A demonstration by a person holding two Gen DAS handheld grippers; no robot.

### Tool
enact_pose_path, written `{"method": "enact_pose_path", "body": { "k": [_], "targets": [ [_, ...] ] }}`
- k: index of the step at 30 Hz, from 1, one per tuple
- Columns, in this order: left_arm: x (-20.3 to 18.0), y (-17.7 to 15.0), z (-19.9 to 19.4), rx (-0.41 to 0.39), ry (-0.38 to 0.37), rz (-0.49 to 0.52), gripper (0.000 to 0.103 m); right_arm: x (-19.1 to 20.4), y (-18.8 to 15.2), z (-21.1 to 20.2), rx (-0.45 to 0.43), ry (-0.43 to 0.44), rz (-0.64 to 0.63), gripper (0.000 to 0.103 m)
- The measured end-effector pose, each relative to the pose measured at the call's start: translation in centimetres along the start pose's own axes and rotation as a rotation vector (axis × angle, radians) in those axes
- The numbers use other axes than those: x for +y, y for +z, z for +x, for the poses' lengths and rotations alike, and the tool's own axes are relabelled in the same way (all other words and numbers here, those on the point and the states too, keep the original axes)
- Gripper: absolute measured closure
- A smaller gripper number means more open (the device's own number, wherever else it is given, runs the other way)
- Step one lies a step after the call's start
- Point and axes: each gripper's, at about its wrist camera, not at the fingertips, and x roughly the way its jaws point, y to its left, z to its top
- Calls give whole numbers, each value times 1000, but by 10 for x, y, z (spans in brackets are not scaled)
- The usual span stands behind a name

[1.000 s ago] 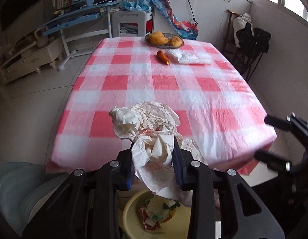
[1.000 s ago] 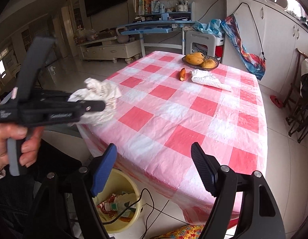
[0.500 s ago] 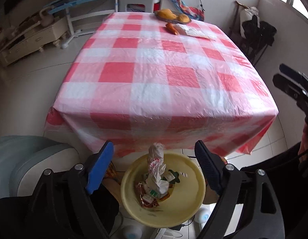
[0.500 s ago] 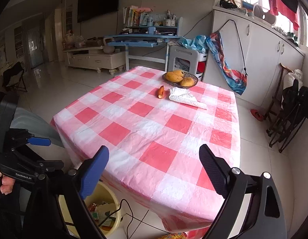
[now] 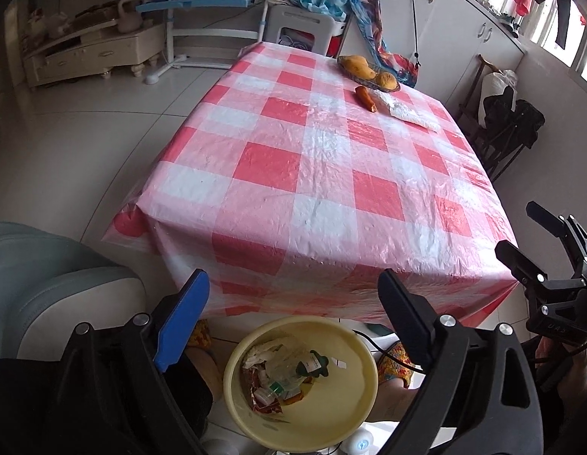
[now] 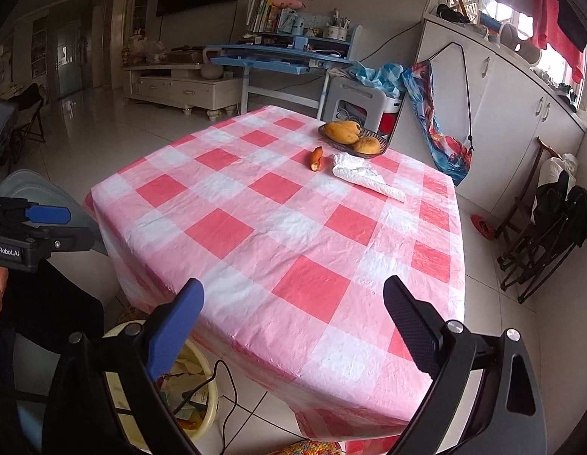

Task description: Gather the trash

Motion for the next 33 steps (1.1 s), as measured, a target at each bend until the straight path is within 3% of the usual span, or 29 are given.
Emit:
{"method": "enact_pose_path", "body": {
  "k": [12, 19, 26, 33],
  "targets": [
    [-2, -2, 3, 9, 16, 10, 16, 10, -1, 0, 11, 5, -47, 11],
    [-6, 7, -4, -23, -14, 10, 16, 15, 2, 1, 15, 30, -42, 11],
    [-36, 55, -3, -64, -17, 113, 16, 19, 5, 2, 26, 73, -40, 10],
    [-79, 121, 40, -79, 1, 237, 15, 15, 20, 29, 137, 157, -129, 9]
  ]
}}
